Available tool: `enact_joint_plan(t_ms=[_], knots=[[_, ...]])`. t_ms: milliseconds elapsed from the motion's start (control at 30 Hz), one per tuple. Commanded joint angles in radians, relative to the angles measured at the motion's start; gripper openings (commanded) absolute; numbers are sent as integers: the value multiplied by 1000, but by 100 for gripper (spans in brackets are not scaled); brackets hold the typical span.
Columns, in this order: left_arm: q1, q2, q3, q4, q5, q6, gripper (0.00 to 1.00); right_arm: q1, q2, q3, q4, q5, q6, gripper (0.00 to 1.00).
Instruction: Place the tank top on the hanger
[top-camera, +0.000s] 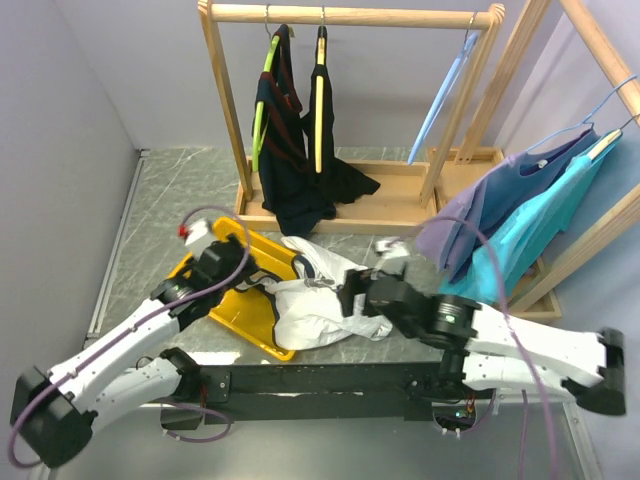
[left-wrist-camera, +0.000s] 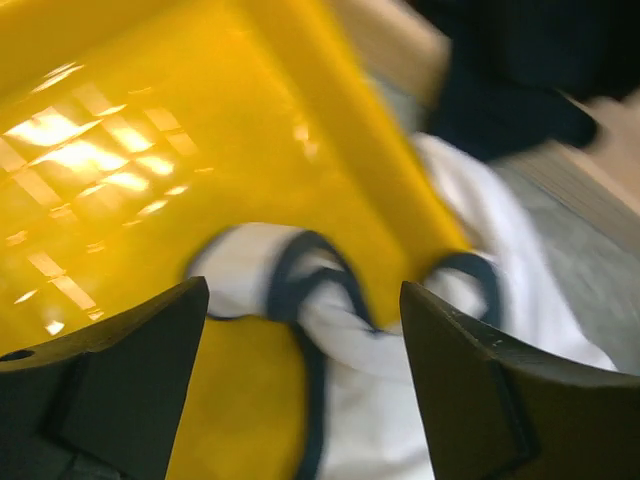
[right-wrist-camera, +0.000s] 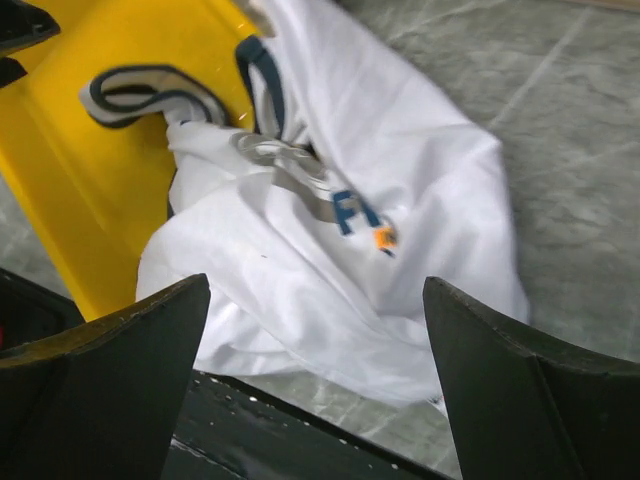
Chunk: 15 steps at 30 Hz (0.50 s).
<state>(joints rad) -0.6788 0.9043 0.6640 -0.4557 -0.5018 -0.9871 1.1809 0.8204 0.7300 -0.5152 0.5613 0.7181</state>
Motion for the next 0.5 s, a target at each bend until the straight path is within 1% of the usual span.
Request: enact_joint_plan(t_ms=[0, 33, 67, 100, 133, 167, 200, 233, 300, 333, 467], knots=[[84, -70, -93, -9, -3, -119, 83, 20, 173, 129, 95, -26, -114, 92], [90, -71, -105, -11, -10, -136, 83, 14, 240, 146, 112, -29, -168, 90], [94, -65, -107, 3, -4, -146, 82, 3, 276, 185, 142, -35, -193, 86], [96, -56, -106, -1, -3, -163, 79, -30, 313, 207, 155, -66, -216, 83], [97, -39, -101, -8, -6, -203, 77, -52, 385, 230, 181, -83, -262, 79], [99, -28, -99, -21, -17, -232, 74, -69, 420, 276, 191, -102, -284, 77], [99, -21, -101, -41, -23, -266, 70, -93, 454, 301, 205, -122, -308, 77], [99, -15, -118, -38, -26, -321, 70, -99, 517, 324, 230, -127, -354, 77], [101, -15, -139, -22, -14, -366, 72, -119, 581, 393, 241, -149, -397, 77], [101, -12, -170, 32, 6, -398, 72, -135, 668, 435, 238, -164, -410, 77], [102, 18, -199, 124, 49, -403, 72, -141, 786, 517, 224, -153, -436, 73]])
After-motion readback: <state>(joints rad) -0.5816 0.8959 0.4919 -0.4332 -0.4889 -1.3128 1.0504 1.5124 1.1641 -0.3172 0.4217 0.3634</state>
